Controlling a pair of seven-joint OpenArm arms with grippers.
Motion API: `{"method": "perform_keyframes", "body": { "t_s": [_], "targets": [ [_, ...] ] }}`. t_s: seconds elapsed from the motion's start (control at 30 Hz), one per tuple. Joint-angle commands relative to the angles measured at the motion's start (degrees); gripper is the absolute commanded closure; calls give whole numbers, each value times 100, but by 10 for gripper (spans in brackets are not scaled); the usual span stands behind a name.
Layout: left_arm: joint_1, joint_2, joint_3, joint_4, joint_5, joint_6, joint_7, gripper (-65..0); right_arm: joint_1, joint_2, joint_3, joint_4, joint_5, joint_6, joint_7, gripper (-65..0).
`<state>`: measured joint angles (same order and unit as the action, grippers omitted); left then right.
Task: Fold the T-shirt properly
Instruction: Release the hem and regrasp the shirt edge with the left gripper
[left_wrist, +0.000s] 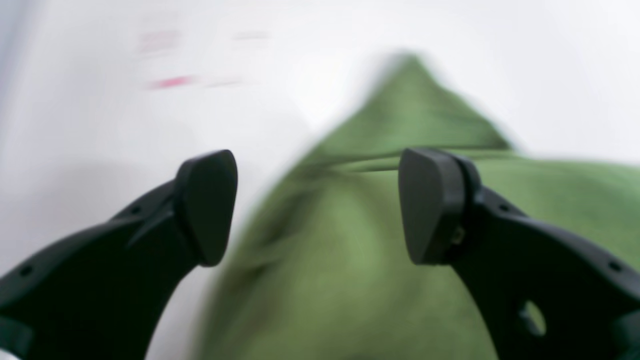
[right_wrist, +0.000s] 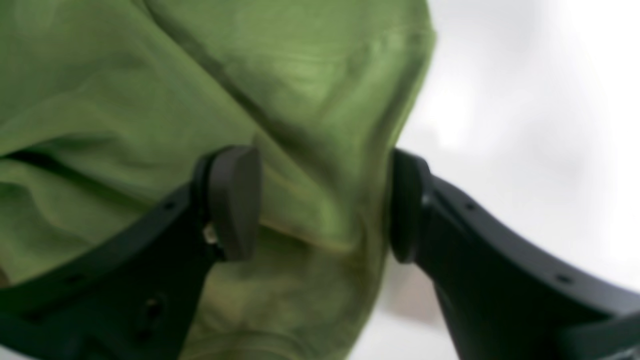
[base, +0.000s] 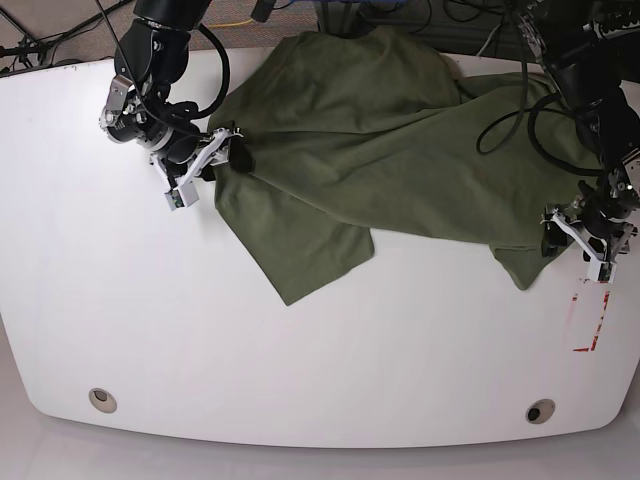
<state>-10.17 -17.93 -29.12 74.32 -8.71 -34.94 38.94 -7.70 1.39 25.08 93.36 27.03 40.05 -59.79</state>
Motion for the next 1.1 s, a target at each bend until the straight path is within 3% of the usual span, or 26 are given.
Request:
{"method": "perform_keyframes", "body": {
  "t_s": [0.0, 0.2, 0.63, 0.8, 1.07],
  "targets": [
    [-200, -233, 33, -413, 5, 96, -364, -472, 1, 50, 19, 57, -52, -5, -30, -300],
    [-640, -409, 359, -1380, 5, 96, -654, -472, -43, 59, 19, 75, -26, -5, -30, -276],
    [-1185, -602, 833, -2092, 5, 105, -821, -472, 36, 50, 19, -4, -26, -5, -21, -276],
    [-1352, -840, 974, -2751, 5, 105, -1217, -472, 36, 50, 19, -13, -26, -5, -21, -276],
    [-1616, -875, 1229, -3542, -4, 96, -1586, -472, 36, 50, 19, 22, -26, -5, -21, -276]
  ]
}}
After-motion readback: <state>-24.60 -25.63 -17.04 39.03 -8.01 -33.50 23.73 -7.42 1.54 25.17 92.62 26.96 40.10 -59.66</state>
